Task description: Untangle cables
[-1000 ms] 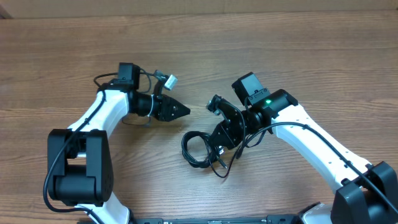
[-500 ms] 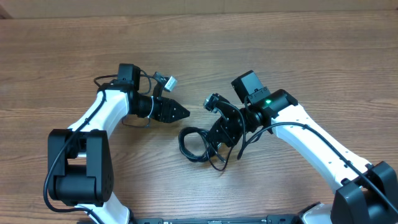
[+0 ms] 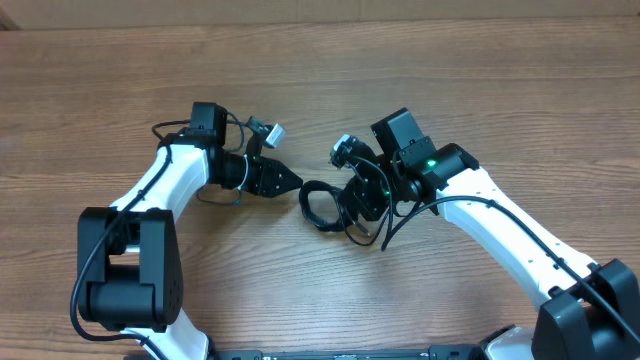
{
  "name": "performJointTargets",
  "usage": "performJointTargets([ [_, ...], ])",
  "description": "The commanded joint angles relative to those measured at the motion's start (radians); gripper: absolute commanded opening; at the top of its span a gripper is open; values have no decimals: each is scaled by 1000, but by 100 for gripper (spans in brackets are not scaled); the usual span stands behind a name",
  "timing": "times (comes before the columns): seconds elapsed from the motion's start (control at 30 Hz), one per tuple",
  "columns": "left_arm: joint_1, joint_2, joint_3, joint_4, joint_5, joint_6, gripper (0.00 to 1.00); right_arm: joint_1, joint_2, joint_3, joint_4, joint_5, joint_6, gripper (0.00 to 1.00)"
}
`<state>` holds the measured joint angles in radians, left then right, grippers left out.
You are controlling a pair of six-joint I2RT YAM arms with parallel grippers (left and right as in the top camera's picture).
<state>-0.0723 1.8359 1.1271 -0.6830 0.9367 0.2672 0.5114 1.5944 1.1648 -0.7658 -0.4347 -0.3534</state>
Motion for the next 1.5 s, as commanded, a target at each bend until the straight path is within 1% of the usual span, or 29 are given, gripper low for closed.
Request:
performJointTargets([
  [0.0, -7, 8, 14, 14, -10, -25, 33, 3, 3, 17, 34, 115, -14, 5],
  [0.1, -7, 8, 14, 26, -62, -76, 34, 3, 6, 17, 60, 232, -14, 5],
  [0.23, -7, 8, 14, 34, -143, -140, 34, 3, 10, 17, 74, 271, -13, 6],
  [0.37, -7, 8, 14, 43, -206, -190, 35, 9, 33, 17, 85, 405, 61, 6],
  [0.4, -7, 8, 14, 45, -214, -198, 35, 13, 47, 17, 84, 467, 80, 6],
  [0.47, -7, 8, 14, 45, -214, -198, 36, 15, 64, 15, 84, 519, 99, 6],
  [0.67, -7, 8, 14, 45, -213, -198, 36, 42, 134, 14, 80, 631, 100, 6],
  [0.83, -7, 8, 14, 45, -214, -198, 36, 113, 129, 16, 92, 644, 169, 6],
  [1.03, -7, 8, 14, 47, -213, -198, 37, 182, 128, 16, 85, 647, 174, 5],
  [1.27, -7, 8, 14, 47, -219, -199, 37, 298, 128, 16, 65, 868, 175, 4],
  [1.37, -6, 8, 14, 46, -268, -230, 37, 344, 128, 16, 48, 910, 180, 4],
  [1.47, -6, 8, 14, 44, -339, -277, 37, 389, 128, 16, 18, 912, 227, 4],
])
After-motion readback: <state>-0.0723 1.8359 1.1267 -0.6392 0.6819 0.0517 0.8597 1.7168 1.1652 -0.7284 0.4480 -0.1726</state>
